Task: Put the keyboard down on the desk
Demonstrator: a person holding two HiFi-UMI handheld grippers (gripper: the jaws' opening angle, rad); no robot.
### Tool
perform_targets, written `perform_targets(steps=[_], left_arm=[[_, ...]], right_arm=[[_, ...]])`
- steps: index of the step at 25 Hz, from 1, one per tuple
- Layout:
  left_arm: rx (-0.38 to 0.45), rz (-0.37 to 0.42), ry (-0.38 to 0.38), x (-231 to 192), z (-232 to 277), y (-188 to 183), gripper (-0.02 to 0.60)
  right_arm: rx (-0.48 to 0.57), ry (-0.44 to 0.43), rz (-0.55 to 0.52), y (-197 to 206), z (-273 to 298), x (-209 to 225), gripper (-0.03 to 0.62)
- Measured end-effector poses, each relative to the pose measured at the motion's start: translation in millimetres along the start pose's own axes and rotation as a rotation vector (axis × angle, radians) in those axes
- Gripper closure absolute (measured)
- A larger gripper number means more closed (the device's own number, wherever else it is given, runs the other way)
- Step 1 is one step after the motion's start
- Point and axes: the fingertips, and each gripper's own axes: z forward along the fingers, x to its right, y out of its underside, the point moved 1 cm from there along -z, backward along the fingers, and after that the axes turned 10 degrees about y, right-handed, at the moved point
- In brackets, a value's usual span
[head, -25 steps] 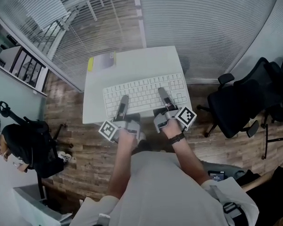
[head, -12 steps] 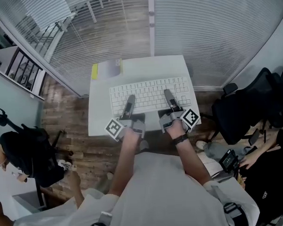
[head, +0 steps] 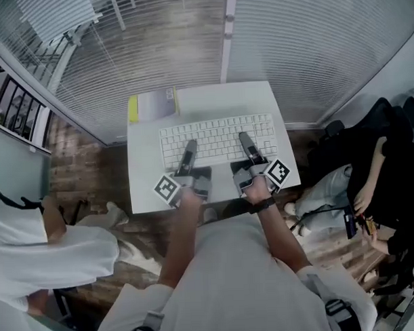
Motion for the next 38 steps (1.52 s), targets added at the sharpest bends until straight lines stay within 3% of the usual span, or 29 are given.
perform_targets(steps=[6, 10, 12, 16, 21, 38], left_arm=[[-0.020, -0.037, -0.037, -27, -6, -4, 0.434], [-0.027, -0.048, -0.055, -13, -5, -3, 0.434], [-0.015, -0.053, -0.039, 17, 0, -6, 0.434], [-0.041, -0.073, 0.003, 116, 7, 4, 0.433], [-0.014, -0.123, -0.017, 169, -13, 22, 0.419], [0.015, -0.143, -0.188, 95, 8, 7, 0.419]], right_arm=[[0.043, 0.017, -0.158, 2, -2, 17, 0.448], [0.043, 0.055, -0.157, 5, -6, 5, 0.448], [0.034, 0.059, -0.173, 8, -9, -30, 0.448], [0.059, 0.052, -0.175, 23, -47, -129, 0.445], [0.044, 0.105, -0.174, 36, -85, -167, 0.444], [-0.036, 0.237, -0.133, 15, -33, -115, 0.436]])
